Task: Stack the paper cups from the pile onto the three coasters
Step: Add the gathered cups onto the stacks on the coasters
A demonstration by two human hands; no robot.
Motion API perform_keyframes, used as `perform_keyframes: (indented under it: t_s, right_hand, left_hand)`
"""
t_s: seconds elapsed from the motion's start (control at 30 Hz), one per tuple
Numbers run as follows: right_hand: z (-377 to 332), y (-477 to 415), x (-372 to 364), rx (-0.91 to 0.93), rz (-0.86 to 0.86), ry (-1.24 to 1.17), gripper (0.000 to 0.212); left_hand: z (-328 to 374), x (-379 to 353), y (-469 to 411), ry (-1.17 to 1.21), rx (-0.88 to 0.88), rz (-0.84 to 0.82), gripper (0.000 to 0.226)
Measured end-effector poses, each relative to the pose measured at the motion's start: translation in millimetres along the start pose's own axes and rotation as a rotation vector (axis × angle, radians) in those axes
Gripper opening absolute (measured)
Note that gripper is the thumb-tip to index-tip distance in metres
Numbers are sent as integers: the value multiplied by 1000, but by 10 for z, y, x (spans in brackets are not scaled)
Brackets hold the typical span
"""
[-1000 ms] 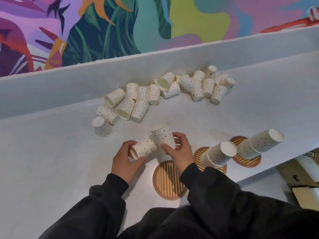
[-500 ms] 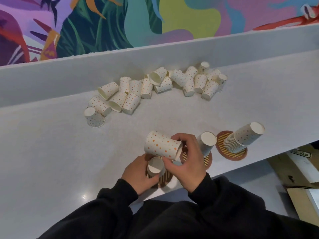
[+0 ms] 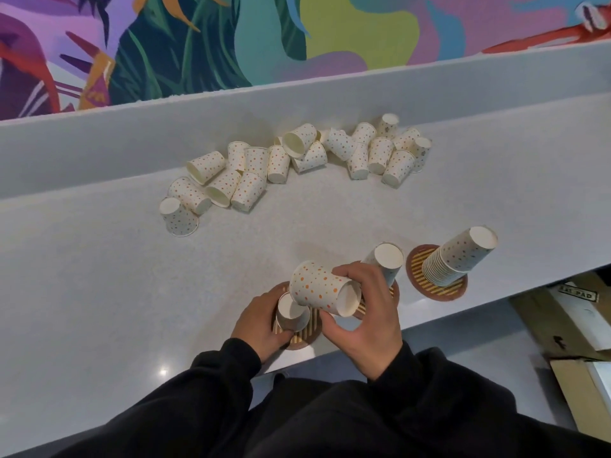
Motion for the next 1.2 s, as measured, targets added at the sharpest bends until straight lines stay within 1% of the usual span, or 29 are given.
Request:
perform_keyframes:
  t_s: [0.13,0.27,0.43,0.57,0.67,0.83,0.97,1.07,1.2]
  right_hand:
    - [29,49,-55,-34,-16,-15,73]
    - [80,80,-139,-47,-81,-12,67]
    - [202,88,-293,-58,-165,10,62]
    - [356,101,-439,-92,-246,50,59]
    - [477,116,-547,-113,-269,52,58]
    - [580,120,-700,-127,-340,70,61]
    - [706,153,-780,-193,-372,79,69]
    - [813,195,-805,-243,-398,75,74]
    - [950,228,-824,-271,-451,118,72]
  left_hand:
    - [-39,-25,-29,-5,-17,-5,61]
    - [-94,-46,-47,-19,6,-24,59]
    - [-55,3,-25,39,30,21,75]
    - [-44,27,-18,111,54,26,81]
    - [-91,16,-11,126,75,15,81]
    - [-131,-11,-8,152,83,27,77]
    - [-142,-25,-23,135,65,42,70]
    - [-170,-35,-36,101,70,27,73]
    - [-215,-53,-50,56,65,-4,77]
Point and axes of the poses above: each hand's wrist, its own y-axis away from the middle knuckle, its own x-axis out of the back of the hand, z = x × y, the point moved 1 cm from there along -y, towards the middle knuckle, and after that the axes turned 5 degrees about z, right-handed, at the moved point
